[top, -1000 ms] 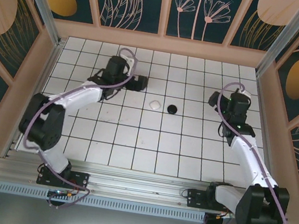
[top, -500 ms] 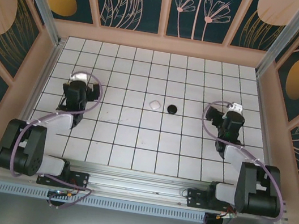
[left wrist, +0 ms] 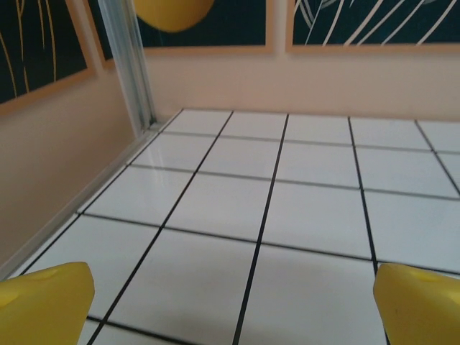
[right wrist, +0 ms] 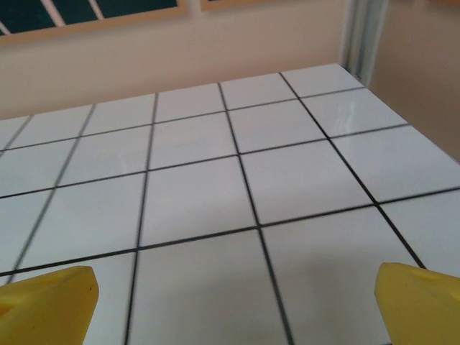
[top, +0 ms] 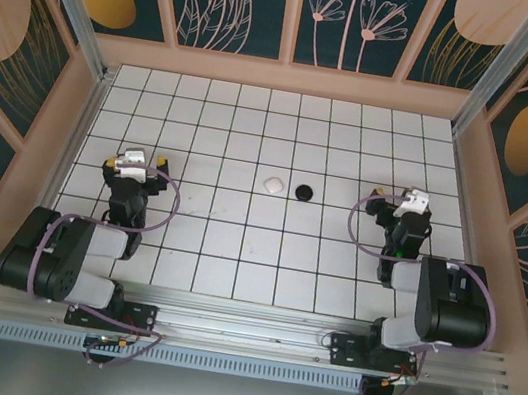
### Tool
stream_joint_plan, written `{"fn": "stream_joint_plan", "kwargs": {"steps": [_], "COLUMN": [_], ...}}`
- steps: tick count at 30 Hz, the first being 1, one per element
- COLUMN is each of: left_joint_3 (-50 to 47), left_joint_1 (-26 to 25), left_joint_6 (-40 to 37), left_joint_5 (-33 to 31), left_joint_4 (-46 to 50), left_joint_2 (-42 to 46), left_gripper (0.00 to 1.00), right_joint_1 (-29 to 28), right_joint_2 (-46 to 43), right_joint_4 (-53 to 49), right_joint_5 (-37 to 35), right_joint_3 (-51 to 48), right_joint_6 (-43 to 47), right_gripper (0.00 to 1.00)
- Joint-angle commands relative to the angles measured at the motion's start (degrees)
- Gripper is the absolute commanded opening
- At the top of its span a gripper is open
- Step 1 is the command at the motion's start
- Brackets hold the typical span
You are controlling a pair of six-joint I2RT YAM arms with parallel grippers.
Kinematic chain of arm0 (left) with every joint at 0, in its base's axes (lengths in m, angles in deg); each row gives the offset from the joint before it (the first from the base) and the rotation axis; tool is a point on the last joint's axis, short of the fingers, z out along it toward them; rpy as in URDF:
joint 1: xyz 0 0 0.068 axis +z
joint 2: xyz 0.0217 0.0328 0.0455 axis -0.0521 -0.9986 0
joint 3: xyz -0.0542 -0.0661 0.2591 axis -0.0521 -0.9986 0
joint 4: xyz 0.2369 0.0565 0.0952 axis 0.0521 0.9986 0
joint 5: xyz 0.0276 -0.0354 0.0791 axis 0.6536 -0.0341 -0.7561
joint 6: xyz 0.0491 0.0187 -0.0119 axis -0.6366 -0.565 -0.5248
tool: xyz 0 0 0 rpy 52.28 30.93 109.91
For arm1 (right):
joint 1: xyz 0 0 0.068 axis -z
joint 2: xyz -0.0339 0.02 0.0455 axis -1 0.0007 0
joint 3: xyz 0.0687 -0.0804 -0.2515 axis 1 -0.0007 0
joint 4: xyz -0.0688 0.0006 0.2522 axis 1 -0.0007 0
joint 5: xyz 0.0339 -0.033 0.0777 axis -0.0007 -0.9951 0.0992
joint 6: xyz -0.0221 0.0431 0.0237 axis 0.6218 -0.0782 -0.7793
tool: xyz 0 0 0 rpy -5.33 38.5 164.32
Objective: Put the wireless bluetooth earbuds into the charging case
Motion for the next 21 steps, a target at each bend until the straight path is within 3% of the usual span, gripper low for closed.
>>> {"fn": "stream_joint_plan", "kwargs": {"steps": [1, 6, 9, 21], "left_joint_3": [-1.8, -1.1, 0.7, 0.8], "left_joint_1": [0.6, 3.2, 4.0, 4.1], "left_joint_6": [-0.9, 0.7, 1.3, 1.4], "left_joint_5": [0.9, 4.9, 7.0, 7.1], "left_joint_4": [-9.8, -14.0, -8.1, -8.1], "left_joint_2": [-1.2, -6.8, -5.7, -5.5], "left_gripper": [0.99, 0.99, 0.99, 0.99], "right_joint_1": [1.1, 0.9, 0.5, 0.1], "right_joint_2": [3.0, 3.1, 3.2, 3.2], "right_joint_4": [9.6, 9.4, 9.3, 8.9], "right_joint_5": [4.3, 5.1, 4.6, 4.2], "right_joint_3": [-1.5, -1.3, -1.3, -1.1], "right_joint_6": [-0.7, -0.3, 0.1, 0.4], "right_gripper": [0.99, 0.99, 0.99, 0.99]}}
